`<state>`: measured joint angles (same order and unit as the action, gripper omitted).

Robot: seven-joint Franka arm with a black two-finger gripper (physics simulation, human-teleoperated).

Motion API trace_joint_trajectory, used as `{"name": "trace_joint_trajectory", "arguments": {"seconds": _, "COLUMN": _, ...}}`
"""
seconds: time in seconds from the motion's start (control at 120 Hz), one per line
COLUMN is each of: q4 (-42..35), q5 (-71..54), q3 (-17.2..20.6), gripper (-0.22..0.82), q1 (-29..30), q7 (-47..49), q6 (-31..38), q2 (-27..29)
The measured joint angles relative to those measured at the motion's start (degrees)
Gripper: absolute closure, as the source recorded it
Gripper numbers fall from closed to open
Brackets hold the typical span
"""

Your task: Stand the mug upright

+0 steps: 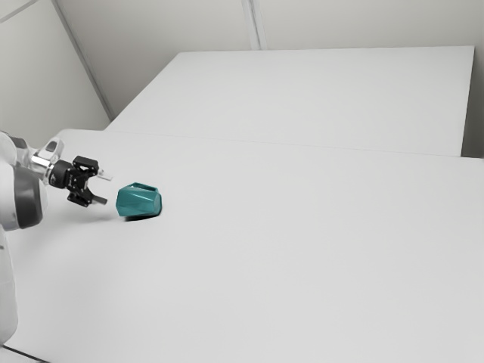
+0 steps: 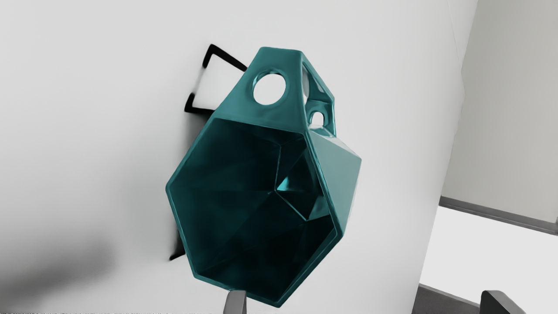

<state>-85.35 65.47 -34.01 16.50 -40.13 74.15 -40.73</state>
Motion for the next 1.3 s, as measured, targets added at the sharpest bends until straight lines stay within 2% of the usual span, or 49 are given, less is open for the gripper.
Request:
{"name": "trace_joint_trajectory", "arguments": {"seconds": 0.275, "q4": 5.16, "q5": 1.83, "q3": -0.58, "gripper": 0.02, "q1": 0.13, "q7": -1.65, "q6": -3.45, "q2": -3.71}}
{"name": "trace_joint_trajectory", "arguments": {"seconds": 0.533, "q4": 6.69, "q5": 3.56, "q3": -0.42, "gripper": 0.02, "q1": -0.23, "q7": -2.40, "q6": -4.06, "q2": -5.04}}
{"name": "trace_joint_trajectory", "arguments": {"seconds": 0.675, "q4": 6.43, "q5": 5.04, "q3": -0.15, "gripper": 0.02, "q1": -0.74, "q7": -2.53, "q6": -4.05, "q2": -5.71}}
{"name": "trace_joint_trajectory", "arguments": {"seconds": 1.042, "q4": 1.32, "q5": 4.51, "q3": 0.27, "gripper": 0.03, "q1": -2.46, "q7": -3.29, "q6": -3.77, "q2": -2.57}}
{"name": "trace_joint_trajectory", "arguments": {"seconds": 1.175, "q4": 1.15, "q5": 4.44, "q3": 0.27, "gripper": 0.12, "q1": -2.52, "q7": -3.65, "q6": -3.44, "q2": -2.98}}
{"name": "trace_joint_trajectory", "arguments": {"seconds": 1.3, "q4": 1.13, "q5": 4.42, "q3": 0.27, "gripper": 0.35, "q1": -2.46, "q7": -3.91, "q6": -3.19, "q2": -3.11}}
